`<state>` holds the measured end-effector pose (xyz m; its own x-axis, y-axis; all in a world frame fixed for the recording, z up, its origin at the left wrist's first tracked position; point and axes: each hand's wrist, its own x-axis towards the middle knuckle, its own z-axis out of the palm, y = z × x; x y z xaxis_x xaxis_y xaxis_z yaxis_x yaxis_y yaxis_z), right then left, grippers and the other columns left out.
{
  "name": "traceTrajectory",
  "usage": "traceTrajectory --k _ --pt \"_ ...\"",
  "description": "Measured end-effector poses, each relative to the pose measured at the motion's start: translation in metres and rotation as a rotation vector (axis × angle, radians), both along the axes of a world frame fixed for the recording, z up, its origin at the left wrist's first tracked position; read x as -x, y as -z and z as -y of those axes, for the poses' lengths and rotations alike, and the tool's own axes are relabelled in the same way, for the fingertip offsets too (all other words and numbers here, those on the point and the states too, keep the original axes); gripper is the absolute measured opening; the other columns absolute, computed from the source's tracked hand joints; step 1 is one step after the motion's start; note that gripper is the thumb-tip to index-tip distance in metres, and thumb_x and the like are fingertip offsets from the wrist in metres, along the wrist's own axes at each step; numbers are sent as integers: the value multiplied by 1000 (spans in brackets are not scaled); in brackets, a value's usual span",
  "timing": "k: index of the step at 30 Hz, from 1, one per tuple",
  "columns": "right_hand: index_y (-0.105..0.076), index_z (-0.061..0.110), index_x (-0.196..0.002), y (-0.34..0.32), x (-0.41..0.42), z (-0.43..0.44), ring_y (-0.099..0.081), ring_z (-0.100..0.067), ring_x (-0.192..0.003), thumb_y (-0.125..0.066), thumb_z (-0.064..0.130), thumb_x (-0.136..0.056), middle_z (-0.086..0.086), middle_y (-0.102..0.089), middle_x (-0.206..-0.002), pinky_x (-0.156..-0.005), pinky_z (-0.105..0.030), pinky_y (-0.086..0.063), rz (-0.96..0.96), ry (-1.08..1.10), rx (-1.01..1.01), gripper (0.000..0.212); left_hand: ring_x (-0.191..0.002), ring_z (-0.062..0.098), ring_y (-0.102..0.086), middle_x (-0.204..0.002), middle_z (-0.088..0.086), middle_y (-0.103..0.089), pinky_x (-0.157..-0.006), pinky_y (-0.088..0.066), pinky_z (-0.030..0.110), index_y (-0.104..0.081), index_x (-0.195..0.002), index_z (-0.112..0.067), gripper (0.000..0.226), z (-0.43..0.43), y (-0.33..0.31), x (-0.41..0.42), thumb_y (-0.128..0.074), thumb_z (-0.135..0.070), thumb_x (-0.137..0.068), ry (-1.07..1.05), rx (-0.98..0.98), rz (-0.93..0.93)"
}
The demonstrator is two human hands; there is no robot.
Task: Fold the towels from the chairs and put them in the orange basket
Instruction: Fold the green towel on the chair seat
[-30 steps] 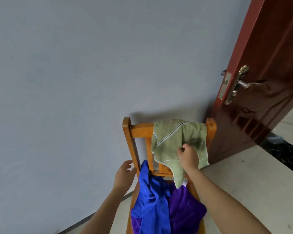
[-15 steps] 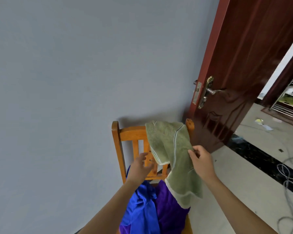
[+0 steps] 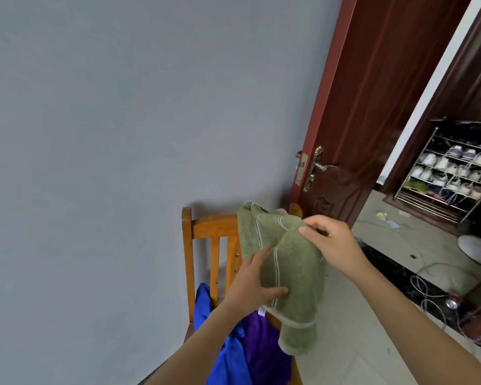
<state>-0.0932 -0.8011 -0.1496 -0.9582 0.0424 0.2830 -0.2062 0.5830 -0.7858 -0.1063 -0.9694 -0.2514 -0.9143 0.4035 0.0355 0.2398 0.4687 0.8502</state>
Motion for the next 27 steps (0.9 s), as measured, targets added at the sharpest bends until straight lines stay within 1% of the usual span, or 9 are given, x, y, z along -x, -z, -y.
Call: traceTrajectory --k 4,7,9,11,16,18,21,25,27 --pt "-63 26 -78 -10 -10 12 -58 -12 -75 -61 9 -87 -23 -67 -88 -76 -32 -48 -20 -22 11 20 -133 10 -31 -145 -10 -30 -114 -28 35 -16 -147 -30 99 3 3 -11 -77 -39 -70 66 -3 -17" --pt "-62 28 -75 -14 -18 23 -56 -20 -73 -60 7 -87 -25 -65 -85 -71 -36 -49 -80 7 11 24 -123 3 -36 -132 -17 -39 -110 -32 29 -31 -142 -25 76 4 3 -21 -71 -31 -77 24 -8 -118" --pt "-61 30 -75 -14 -21 25 -57 -12 -70 -59 7 -88 -18 -66 -79 -69 -29 -48 -115 33 -2 27 -110 8 -51 -117 -12 -56 -99 -43 26 -50 -128 -21 46 6 3 -23 -64 -21 -84 -59 -83 -144" --pt "-59 33 -75 -15 -22 24 -56 3 -65 -59 7 -88 -1 -65 -74 -64 -10 -44 -127 75 -24 30 -93 8 -57 -94 -14 -60 -84 -46 16 -61 -110 -21 24 12 1 -25 -61 -14 -87 -125 -145 -106" --pt "-62 21 -81 -9 -31 9 -54 15 -64 -57 10 -89 15 -59 -72 -61 -1 -39 -116 223 -61 14 -83 9 -61 -84 -10 -65 -76 -50 18 -60 -83 -33 20 34 -3 -23 -64 -14 -85 -158 -362 52" --pt "-63 18 -82 -2 -34 3 -55 13 -63 -56 11 -90 13 -58 -70 -59 -2 -40 -109 257 -79 12 -82 6 -64 -83 -7 -67 -77 -51 18 -66 -84 -25 13 39 -6 -22 -64 -12 -85 -151 -400 73" --pt "-64 17 -82 8 -35 -4 -57 1 -62 -55 13 -91 4 -61 -71 -57 -7 -42 -48 283 -60 13 -69 -13 -59 -77 -12 -67 -68 -45 3 -72 -83 -15 11 38 -10 -22 -64 -8 -85 -158 -416 61" --pt "-69 7 -89 21 -33 -14 -61 -21 -76 -59 12 -88 -10 -67 -81 -74 -31 -49 50 295 -65 11 -69 -19 -56 -77 -16 -64 -68 -41 -2 -73 -85 -11 10 36 -10 -24 -64 -7 -85 -188 -377 24" --pt "-69 7 -88 26 -28 -21 -62 -22 -80 -61 13 -87 -11 -68 -85 -76 -33 -49 125 272 -89 11 -70 -19 -55 -77 -16 -64 -70 -40 -3 -73 -85 -9 9 34 -11 -24 -65 -7 -84 -211 -367 1"
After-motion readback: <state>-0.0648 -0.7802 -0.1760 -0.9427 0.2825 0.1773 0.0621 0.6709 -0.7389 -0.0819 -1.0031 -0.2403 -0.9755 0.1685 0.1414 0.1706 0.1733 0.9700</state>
